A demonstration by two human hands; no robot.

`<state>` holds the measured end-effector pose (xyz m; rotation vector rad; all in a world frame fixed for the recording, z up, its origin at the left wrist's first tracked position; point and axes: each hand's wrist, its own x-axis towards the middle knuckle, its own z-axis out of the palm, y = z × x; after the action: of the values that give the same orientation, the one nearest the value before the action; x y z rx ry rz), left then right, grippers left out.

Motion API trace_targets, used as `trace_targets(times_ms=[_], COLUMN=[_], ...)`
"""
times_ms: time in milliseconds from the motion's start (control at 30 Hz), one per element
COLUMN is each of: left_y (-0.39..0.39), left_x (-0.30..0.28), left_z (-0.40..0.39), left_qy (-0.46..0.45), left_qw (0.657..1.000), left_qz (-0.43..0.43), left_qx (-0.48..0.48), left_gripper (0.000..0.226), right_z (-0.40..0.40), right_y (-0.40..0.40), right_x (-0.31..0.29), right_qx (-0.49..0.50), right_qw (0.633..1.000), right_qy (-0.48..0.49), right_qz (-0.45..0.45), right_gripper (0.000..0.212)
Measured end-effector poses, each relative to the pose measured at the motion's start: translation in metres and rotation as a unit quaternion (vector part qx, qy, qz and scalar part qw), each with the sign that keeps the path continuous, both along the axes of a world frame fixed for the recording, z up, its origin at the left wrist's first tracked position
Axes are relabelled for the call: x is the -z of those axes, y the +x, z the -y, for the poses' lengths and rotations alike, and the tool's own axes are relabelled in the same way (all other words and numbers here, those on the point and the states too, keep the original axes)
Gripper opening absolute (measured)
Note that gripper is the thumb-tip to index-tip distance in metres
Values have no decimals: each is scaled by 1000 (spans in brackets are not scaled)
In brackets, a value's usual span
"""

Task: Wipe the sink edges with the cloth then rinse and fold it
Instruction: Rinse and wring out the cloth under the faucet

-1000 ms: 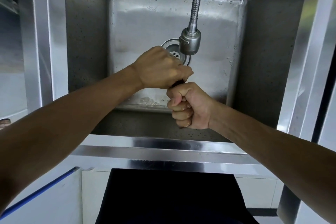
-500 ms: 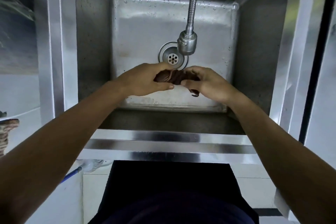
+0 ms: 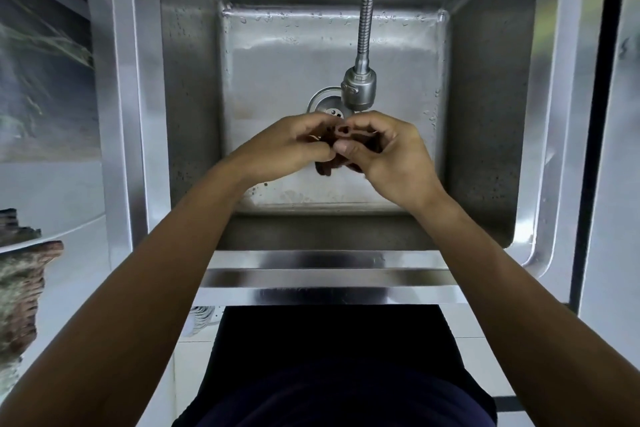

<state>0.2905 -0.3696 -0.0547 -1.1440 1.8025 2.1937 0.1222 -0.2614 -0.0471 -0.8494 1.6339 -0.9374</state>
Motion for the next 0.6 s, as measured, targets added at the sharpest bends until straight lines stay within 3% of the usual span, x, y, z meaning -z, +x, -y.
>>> trace_targets(times_ms=[133,400,500,600], left_y=[10,11,4,-1], left_x=[2,-3,-9,-23], left_z=[5,8,1,-2], left_qy=[-105,-80,-89,-94], left_qw=[993,970,981,993], left_qz=[28,71,46,-1], left_qx=[-51,-218,-163,-77], left_gripper=[7,12,8,27], right_z=[-2,-7,-1,6], right_y=[-11,-21,-11,-9], right_x=[-6,-13,-20,-31], right_qx=[8,46,0,-13], right_qw=[1000,997,995,995], right_qy=[8,5,10,32], right_qz=[-26,-65,-98,-90], right_gripper=[19,16,18,23])
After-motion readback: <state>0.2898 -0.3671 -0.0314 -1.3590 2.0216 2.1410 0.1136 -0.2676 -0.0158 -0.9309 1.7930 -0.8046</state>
